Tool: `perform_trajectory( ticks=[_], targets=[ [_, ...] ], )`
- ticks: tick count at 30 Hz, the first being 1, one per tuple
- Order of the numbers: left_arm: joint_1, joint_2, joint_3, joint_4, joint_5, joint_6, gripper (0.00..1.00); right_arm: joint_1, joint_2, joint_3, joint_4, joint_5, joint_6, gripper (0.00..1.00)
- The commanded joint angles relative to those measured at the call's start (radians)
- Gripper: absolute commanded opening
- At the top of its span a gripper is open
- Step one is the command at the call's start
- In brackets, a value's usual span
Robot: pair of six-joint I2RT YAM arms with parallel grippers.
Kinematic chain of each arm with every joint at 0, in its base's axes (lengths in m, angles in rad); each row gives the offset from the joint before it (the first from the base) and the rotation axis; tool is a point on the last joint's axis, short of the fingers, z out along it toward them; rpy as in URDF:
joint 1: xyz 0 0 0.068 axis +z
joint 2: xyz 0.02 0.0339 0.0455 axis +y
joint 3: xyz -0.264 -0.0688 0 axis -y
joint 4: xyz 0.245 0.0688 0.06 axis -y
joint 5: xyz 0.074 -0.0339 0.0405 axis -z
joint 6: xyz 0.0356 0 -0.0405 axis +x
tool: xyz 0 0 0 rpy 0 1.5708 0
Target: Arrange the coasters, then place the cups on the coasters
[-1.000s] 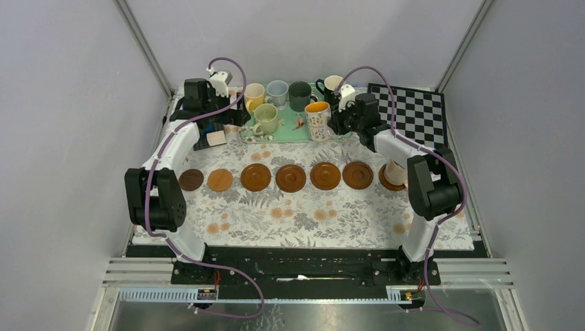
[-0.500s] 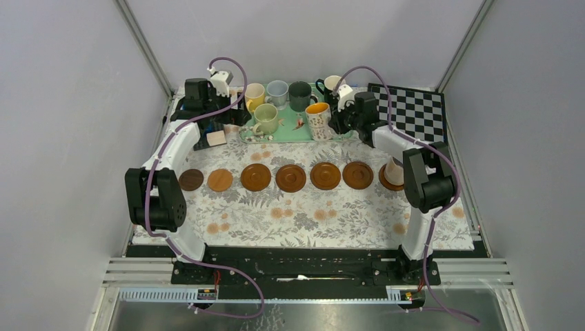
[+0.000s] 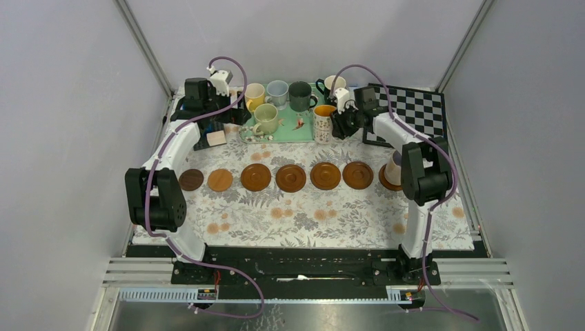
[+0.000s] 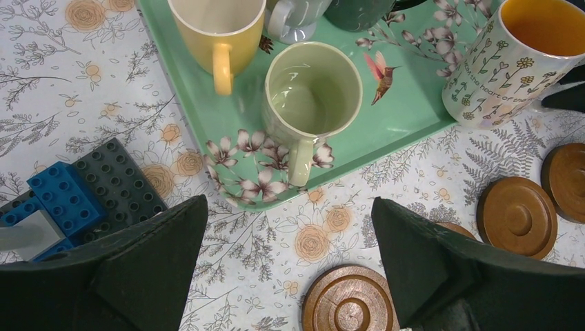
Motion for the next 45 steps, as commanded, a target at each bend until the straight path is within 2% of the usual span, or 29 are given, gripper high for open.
perform_trajectory(
  ticks=[1, 12, 23, 27, 31, 33, 34, 37, 43, 45],
  targets=[
    [-0.001, -0.047, 0.002, 0.055, -0.013, 0.002, 0.99, 0.001, 0.039, 0.066, -0.086, 0.004, -0.016, 0.47],
    [0.000, -0.054, -0.017, 0.068, -0.012, -0.003, 0.99, 0.001, 0.151, 0.274, -0.263, -0.027, 0.020, 0.50],
    [0.001, -0.059, -0.032, 0.068, -0.015, -0.001, 0.99, 0.001, 0.365, 0.636, -0.608, -0.075, -0.025, 0.48],
    [0.001, -0.057, -0.030, 0.065, -0.015, -0.001, 0.99, 0.001, 0.430, 0.760, -0.659, -0.081, -0.010, 0.38],
    [0.003, -0.056, -0.028, 0.062, -0.017, 0.002, 0.99, 0.001, 0.460, 0.828, -0.699, -0.076, -0.020, 0.18],
    [0.004, -0.055, -0.024, 0.058, -0.018, 0.007, 0.99, 0.001, 0.456, 0.823, -0.695, -0.071, -0.025, 0.05],
    [0.005, -0.053, -0.019, 0.056, -0.017, 0.009, 0.99, 0.002, 0.448, 0.811, -0.690, -0.065, -0.027, 0.00],
    [0.006, -0.044, -0.002, 0.047, -0.015, 0.015, 0.99, -0.005, 0.393, 0.718, -0.577, -0.060, -0.006, 0.00],
    [0.006, -0.025, 0.029, 0.028, -0.005, 0.025, 0.99, -0.010, 0.096, 0.242, 0.000, -0.081, 0.081, 0.00],
    [0.006, -0.021, 0.034, 0.022, -0.002, 0.027, 0.99, -0.008, 0.039, 0.139, 0.136, -0.088, 0.106, 0.00]
  ],
)
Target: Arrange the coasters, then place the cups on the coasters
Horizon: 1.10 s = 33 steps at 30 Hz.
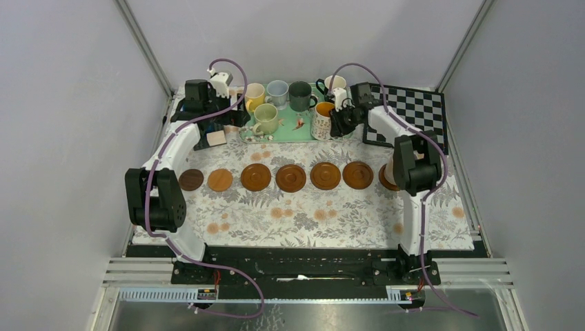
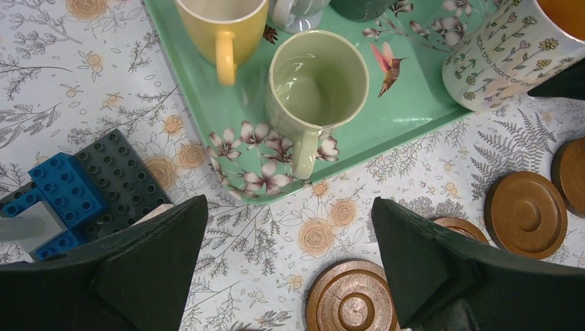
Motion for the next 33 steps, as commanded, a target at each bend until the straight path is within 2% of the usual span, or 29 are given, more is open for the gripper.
perform_trajectory(
  ticks=[1, 6, 11, 17, 25, 33],
  targets=[
    [0.005, -0.015, 0.059, 0.019, 0.012, 0.018, 0.99, -0.001, -0.194, -0.173, 0.423, -0.033, 0.081, 0.00],
    [0.005, -0.016, 0.063, 0.018, 0.016, 0.018, 0.99, -0.002, -0.269, -0.291, 0.608, -0.010, 0.123, 0.00],
    [0.005, -0.012, 0.072, 0.015, 0.023, 0.018, 0.99, -0.004, -0.365, -0.368, 0.642, 0.008, 0.116, 0.00],
    [0.005, -0.012, 0.069, 0.018, 0.030, 0.006, 0.99, -0.011, -0.575, -0.552, 0.581, 0.035, 0.084, 0.00],
    [0.002, -0.011, 0.064, 0.019, 0.007, -0.028, 0.99, -0.011, -0.864, -0.831, 0.446, 0.161, 0.133, 0.00],
    [-0.008, -0.008, 0.059, 0.018, 0.015, -0.038, 0.99, -0.011, -0.987, -1.021, 0.438, 0.228, 0.117, 0.00]
  ],
)
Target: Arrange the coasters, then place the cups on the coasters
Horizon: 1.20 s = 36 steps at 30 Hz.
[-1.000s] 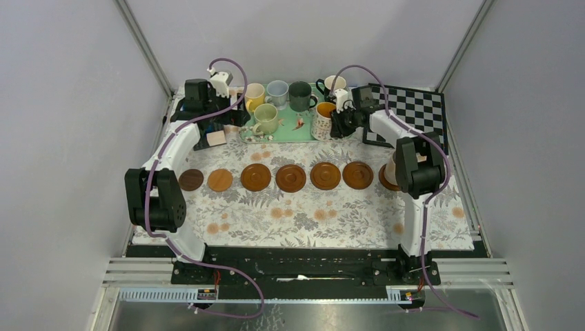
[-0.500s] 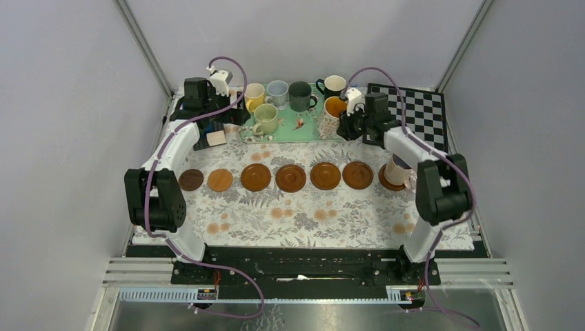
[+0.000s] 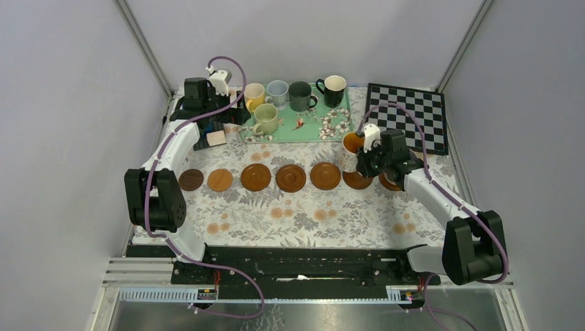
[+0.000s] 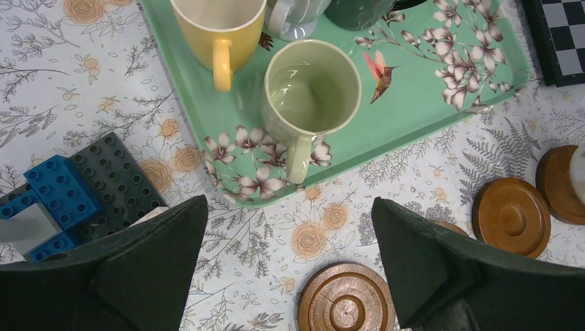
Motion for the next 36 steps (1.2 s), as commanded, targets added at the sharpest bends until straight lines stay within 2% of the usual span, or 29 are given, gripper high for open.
perform_trajectory(
  ticks=[1, 15, 25, 31, 36],
  targets=[
    [-0.009, -0.011, 0.032, 0.034, 0.009, -0.014, 0.99, -0.003, -0.069, -0.032, 0.089, 0.055, -0.008, 0.00],
    [-0.021, -0.030, 0.012, 0.033, 0.003, -0.014, 0.99, -0.003, -0.062, -0.119, 0.128, 0.161, -0.044, 0.00],
    [-0.024, -0.035, 0.006, 0.033, 0.007, -0.014, 0.99, -0.003, -0.060, -0.139, 0.125, 0.162, -0.048, 0.01],
    [-0.025, -0.031, 0.008, 0.033, 0.003, -0.015, 0.99, -0.002, -0.072, -0.146, 0.082, 0.151, -0.053, 0.37],
    [-0.028, -0.023, 0.012, 0.033, 0.003, -0.015, 0.99, -0.003, -0.088, -0.135, 0.052, 0.133, -0.051, 0.49]
  ],
)
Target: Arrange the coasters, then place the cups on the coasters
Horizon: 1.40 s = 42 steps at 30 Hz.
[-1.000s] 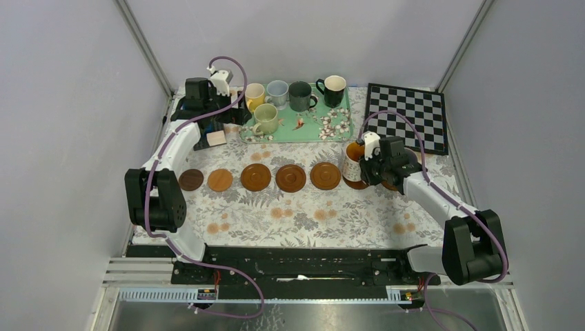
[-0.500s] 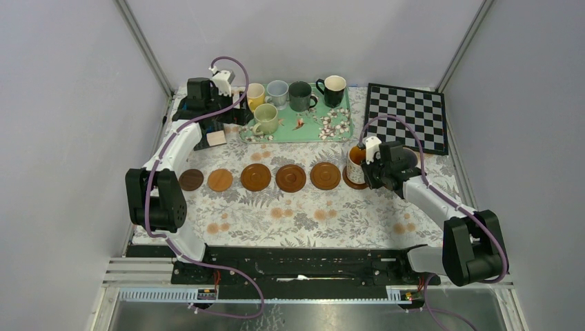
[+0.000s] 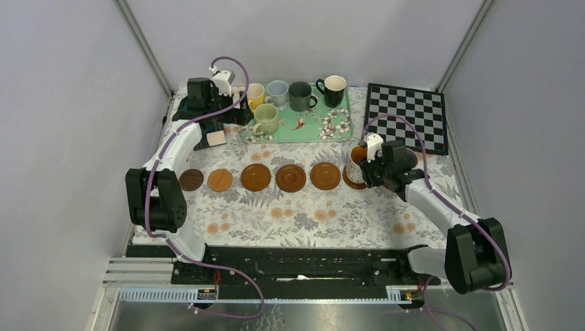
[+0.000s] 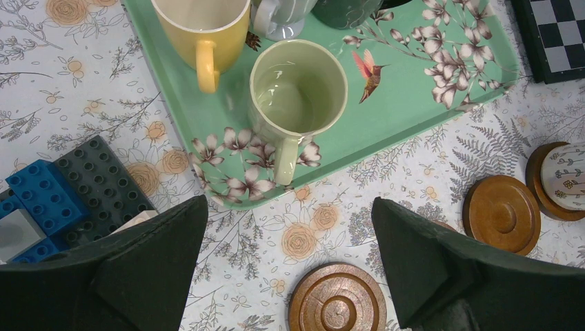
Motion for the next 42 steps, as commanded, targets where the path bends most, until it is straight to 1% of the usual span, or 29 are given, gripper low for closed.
perform_trajectory(
  ticks=[1, 8, 13, 16, 18, 23, 27, 30, 33, 37, 39, 42],
  targets=[
    [-0.005, -0.022, 0.014, 0.034, 0.004, -0.004, 0.99, -0.002, -0.043, 0.027, 0.023, -0.026, -0.010, 0.52],
    [-0.012, 0.004, 0.049, -0.009, 0.007, 0.007, 0.99, -0.002, -0.045, 0.099, -0.047, -0.069, -0.006, 0.78],
    [-0.017, 0.045, 0.100, -0.098, 0.034, 0.075, 0.99, -0.003, -0.023, 0.222, -0.106, -0.104, 0.001, 0.92],
    [-0.017, 0.067, 0.099, -0.104, 0.015, 0.085, 0.99, -0.003, 0.014, 0.307, -0.127, -0.116, 0.014, 0.97],
    [-0.017, 0.090, 0.116, -0.106, 0.012, 0.083, 0.99, -0.002, 0.047, 0.367, -0.132, -0.120, 0.033, 0.99],
    [-0.023, 0.165, 0.182, -0.107, 0.006, 0.077, 0.99, -0.003, 0.156, 0.520, -0.146, -0.123, 0.073, 1.00],
    [-0.030, 0.209, 0.233, -0.108, 0.005, 0.082, 0.99, -0.003, 0.219, 0.593, -0.154, -0.126, 0.064, 1.00],
    [-0.030, 0.225, 0.260, -0.109, 0.005, 0.078, 0.99, -0.003, 0.252, 0.629, -0.164, -0.129, 0.055, 1.00],
    [-0.030, 0.228, 0.272, -0.111, 0.008, 0.077, 0.99, -0.003, 0.272, 0.655, -0.210, -0.133, 0.044, 1.00],
    [-0.030, 0.217, 0.267, -0.111, 0.004, 0.077, 0.99, -0.003, 0.201, 0.574, -0.227, -0.160, -0.007, 1.00],
    [-0.030, 0.216, 0.262, -0.111, 0.006, 0.073, 0.99, -0.003, 0.192, 0.570, -0.228, -0.175, 0.014, 1.00],
    [-0.030, 0.215, 0.257, -0.111, 0.018, 0.068, 0.99, -0.003, 0.267, 0.638, -0.216, -0.179, 0.069, 1.00]
  ],
)
